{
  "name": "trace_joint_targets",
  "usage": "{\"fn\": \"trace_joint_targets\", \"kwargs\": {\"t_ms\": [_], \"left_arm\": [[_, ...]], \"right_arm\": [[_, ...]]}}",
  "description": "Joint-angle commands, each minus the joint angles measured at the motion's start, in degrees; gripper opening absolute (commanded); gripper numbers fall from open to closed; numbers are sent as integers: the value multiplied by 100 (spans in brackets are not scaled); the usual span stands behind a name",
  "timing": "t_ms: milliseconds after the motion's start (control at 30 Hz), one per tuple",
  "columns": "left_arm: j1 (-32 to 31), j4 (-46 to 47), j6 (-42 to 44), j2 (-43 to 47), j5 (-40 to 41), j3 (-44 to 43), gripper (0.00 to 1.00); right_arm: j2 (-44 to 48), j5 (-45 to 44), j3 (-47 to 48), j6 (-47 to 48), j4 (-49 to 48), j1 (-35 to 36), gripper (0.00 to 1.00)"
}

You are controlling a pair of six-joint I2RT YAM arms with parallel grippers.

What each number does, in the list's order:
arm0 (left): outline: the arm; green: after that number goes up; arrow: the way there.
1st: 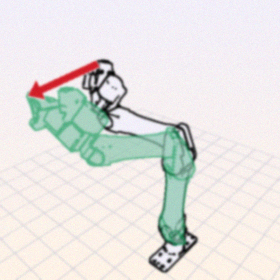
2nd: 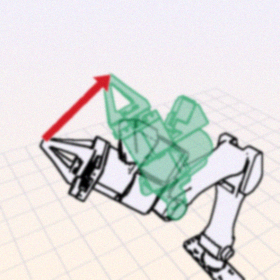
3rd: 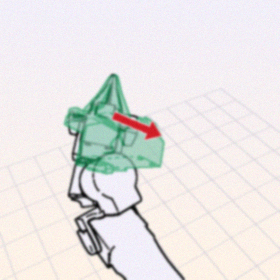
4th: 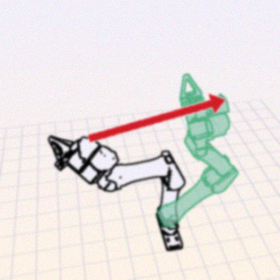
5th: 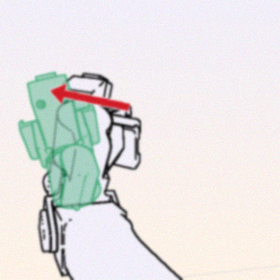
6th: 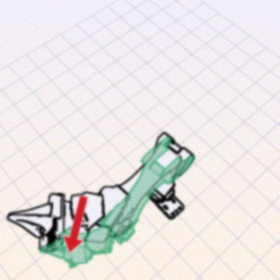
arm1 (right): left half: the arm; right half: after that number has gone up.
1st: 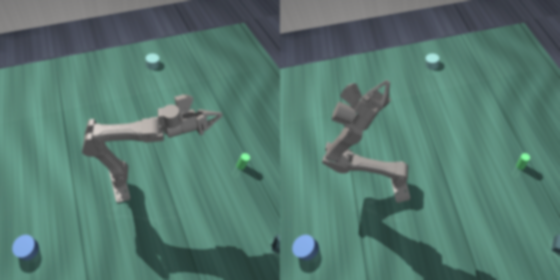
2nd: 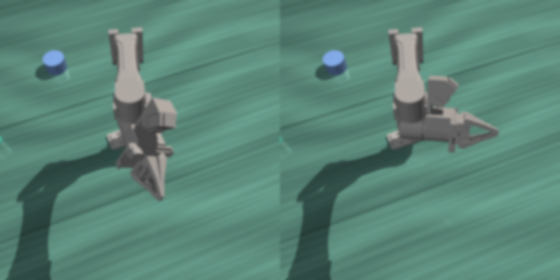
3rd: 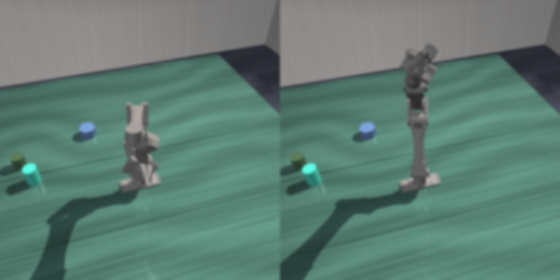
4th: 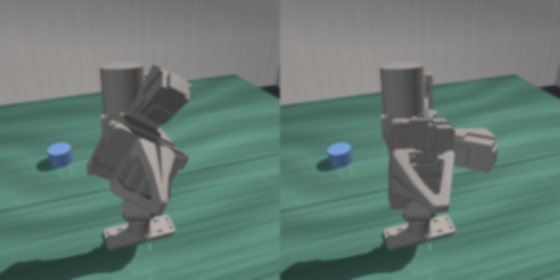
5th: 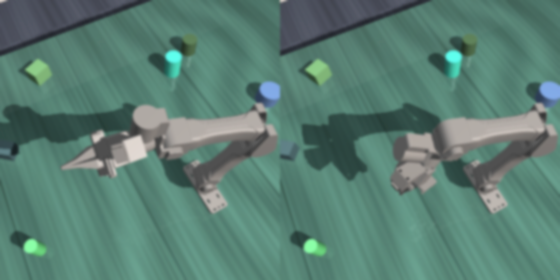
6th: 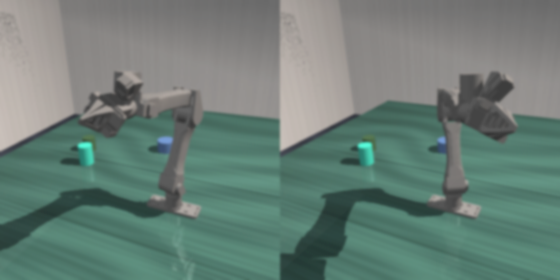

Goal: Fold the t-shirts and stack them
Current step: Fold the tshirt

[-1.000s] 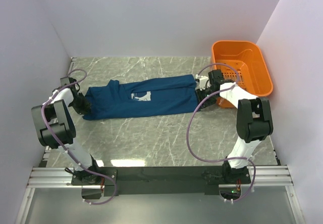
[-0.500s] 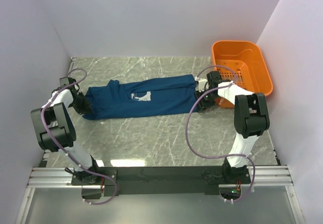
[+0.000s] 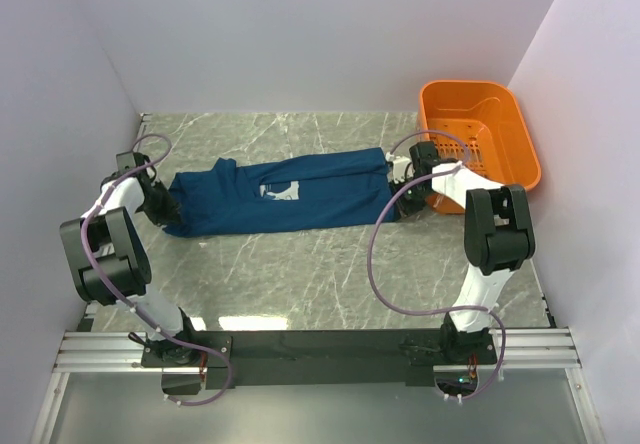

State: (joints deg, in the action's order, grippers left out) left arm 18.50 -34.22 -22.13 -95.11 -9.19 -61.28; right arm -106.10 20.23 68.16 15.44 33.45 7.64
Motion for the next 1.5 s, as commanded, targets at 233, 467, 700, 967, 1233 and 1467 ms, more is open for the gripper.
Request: {"fn": "trace_joint_targets", "kwargs": {"t_ms": [233,467,700,967,1233,1467], "left_arm": [[48,-339,-116,783,154,186,1],[48,-586,-186,1223,400,476,0],[57,-744,-239,995,515,476,1],[57,-1201,-590,1618,902,432,0],[57,-1369,-573,1302,41,1117,1],[48,-1692,-757,1749,716,1127,0]], "right_arm": [[1143,-704,-1013,951,188,-17,0],[1496,-1021,-1621,1171,82,-210,0],[1636,-1091,-1701,1408,214,-535,0],[1725,-995,-1771,1558,320,-588,0],[1681,-722,-1833,1813,566,-597,0],[1927,-845,-2035,1963,522,-632,0]]}}
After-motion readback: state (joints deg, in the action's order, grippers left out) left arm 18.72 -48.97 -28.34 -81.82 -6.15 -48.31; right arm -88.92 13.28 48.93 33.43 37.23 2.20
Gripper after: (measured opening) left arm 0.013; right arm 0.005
